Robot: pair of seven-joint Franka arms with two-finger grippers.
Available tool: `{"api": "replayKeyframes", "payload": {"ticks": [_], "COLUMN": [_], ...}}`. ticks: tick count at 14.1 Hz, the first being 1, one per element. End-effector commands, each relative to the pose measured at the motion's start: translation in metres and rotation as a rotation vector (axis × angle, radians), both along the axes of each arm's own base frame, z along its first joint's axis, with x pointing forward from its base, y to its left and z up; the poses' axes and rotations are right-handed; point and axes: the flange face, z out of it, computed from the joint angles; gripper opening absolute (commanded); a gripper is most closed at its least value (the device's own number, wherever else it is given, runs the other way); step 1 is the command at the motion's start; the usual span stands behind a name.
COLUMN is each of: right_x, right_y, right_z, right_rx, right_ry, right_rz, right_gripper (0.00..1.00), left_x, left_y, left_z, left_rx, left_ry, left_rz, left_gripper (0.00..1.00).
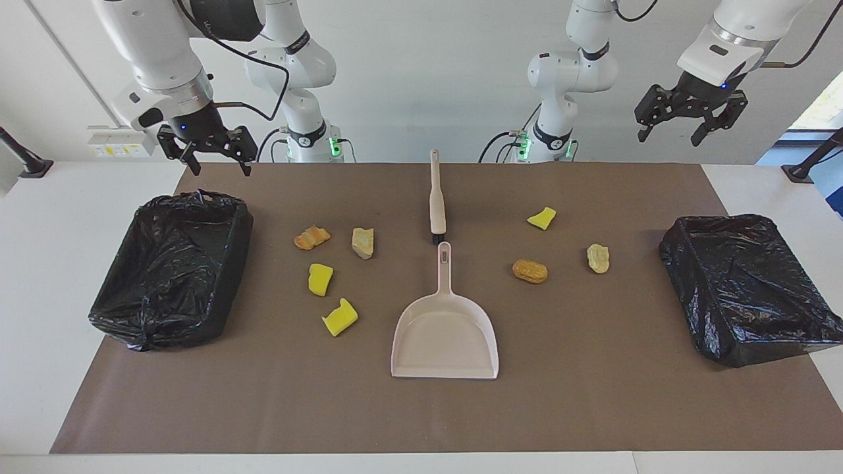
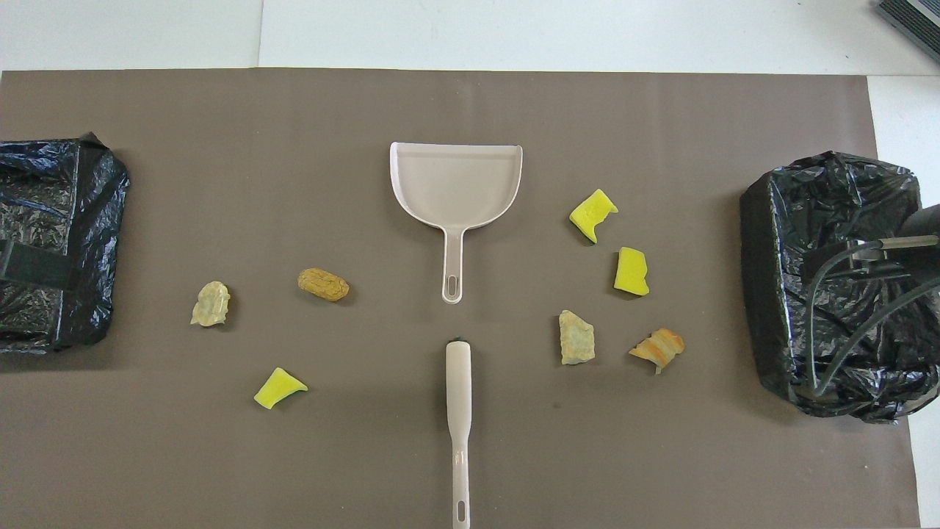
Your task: Sweep and dump trash in bin
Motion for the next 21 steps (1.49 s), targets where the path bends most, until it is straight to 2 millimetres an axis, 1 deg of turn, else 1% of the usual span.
{"api": "replayKeyframes", "payload": {"ticks": [1, 4, 5, 6, 7, 9, 10, 12, 14, 15, 16, 17, 18, 19, 20, 21], "right_x": [0.003, 0.003, 0.002, 0.002, 0.002, 0.000, 0.000, -0.005, -0.003, -0.002, -0.003, -0.002, -0.001, 0.001, 0.005, 0.009], "right_y": [-0.004, -0.004, -0.004, -0.004, -0.004, -0.004, 0.001, 0.003, 0.009, 0.010, 0.009, 0.009, 0.010, 0.011, 0.022, 0.029], "right_z": [0.002, 0.002, 0.002, 0.002, 0.002, 0.002, 0.002, 0.001, 0.001, 0.001, -0.001, -0.001, -0.006, -0.008, -0.012, -0.018], "right_rx": [0.005, 0.005, 0.005, 0.005, 0.005, 0.007, 0.007, 0.004, 0.005, 0.006, 0.006, 0.006, 0.006, 0.007, 0.007, 0.017], "right_ry": [-0.008, -0.008, -0.009, -0.009, -0.009, 0.004, 0.007, 0.029, 0.018, -0.002, -0.002, -0.005, 0.002, 0.001, -0.002, 0.002], "right_rz": [0.019, 0.021, 0.019, 0.019, 0.019, 0.020, 0.031, 0.038, 0.078, 0.076, 0.076, 0.073, 0.072, 0.075, 0.095, 0.096], "right_gripper": [1.00, 1.00, 1.00, 1.00, 1.00, 1.00, 1.00, 1.00, 1.00, 1.00, 1.00, 1.00, 1.00, 1.00, 1.00, 1.00], "left_x": [-0.003, -0.001, -0.003, -0.009, -0.017, -0.036, -0.047, -0.072, -0.098, -0.109, -0.123, -0.136, -0.143, -0.153, -0.162, -0.171], "left_y": [-0.009, -0.015, -0.021, -0.026, -0.036, -0.062, -0.080, -0.119, -0.157, -0.170, -0.192, -0.214, -0.226, -0.243, -0.258, -0.269], "left_z": [0.003, 0.002, 0.000, -0.001, -0.005, -0.016, -0.027, -0.061, -0.092, -0.109, -0.132, -0.149, -0.163, -0.175, -0.186, -0.200], "left_rx": [-0.008, -0.010, -0.009, -0.007, -0.005, 0.005, 0.006, 0.001, -0.015, -0.040, -0.032, -0.015, -0.010, -0.008, -0.016, -0.017], "left_ry": [-0.019, -0.028, -0.023, -0.017, -0.006, -0.016, -0.027, -0.018, -0.016, 0.018, 0.046, 0.041, 0.024, 0.011, 0.009, 0.011], "left_rz": [-0.021, -0.028, -0.038, -0.048, -0.063, -0.054, -0.056, -0.048, -0.048, -0.041, -0.073, -0.083, -0.058, -0.048, -0.046, -0.044], "left_gripper": [1.00, 1.00, 1.00, 1.00, 1.00, 1.00, 1.00, 1.00, 1.00, 1.00, 1.00, 1.00, 1.00, 1.00, 1.00, 1.00]}}
